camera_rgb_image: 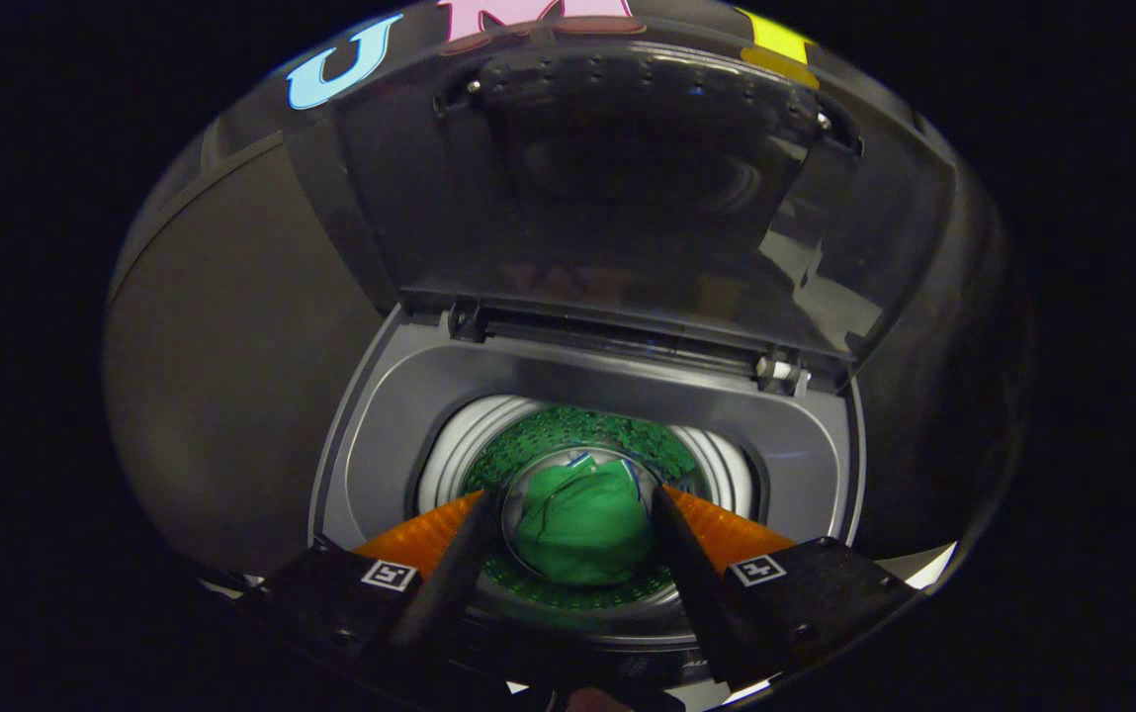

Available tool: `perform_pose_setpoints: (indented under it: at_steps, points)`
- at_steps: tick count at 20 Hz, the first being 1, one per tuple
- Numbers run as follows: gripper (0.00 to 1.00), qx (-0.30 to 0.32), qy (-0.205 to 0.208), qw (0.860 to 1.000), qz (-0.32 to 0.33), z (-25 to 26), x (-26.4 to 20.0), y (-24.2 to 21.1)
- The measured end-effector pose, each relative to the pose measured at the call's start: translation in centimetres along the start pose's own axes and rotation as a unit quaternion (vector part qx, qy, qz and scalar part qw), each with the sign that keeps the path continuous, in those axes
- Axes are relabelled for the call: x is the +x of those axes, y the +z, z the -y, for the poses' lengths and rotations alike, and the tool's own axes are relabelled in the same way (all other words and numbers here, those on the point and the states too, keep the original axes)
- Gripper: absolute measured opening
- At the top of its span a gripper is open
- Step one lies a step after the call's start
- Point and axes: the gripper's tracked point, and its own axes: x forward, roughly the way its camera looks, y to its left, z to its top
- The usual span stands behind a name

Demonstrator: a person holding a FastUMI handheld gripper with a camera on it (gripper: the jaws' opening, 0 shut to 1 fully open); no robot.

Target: Put the clothes into the washing machine and then close the washing machine lid.

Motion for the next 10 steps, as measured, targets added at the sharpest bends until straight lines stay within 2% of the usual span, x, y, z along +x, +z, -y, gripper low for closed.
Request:
perform_pose_setpoints:
  at_steps: [2, 5, 10]
  points:
    - [0.98, -0.011, -0.003, 0.999, 0.035, 0.1, -1.4, 2.5]
    - [0.99, 0.008, 0.016, 0.997, 0.072, -0.8, -4.9, 6.3]
    - [1.00, 0.066, 0.046, 0.981, 0.175, -0.9, -10.2, 16.6]
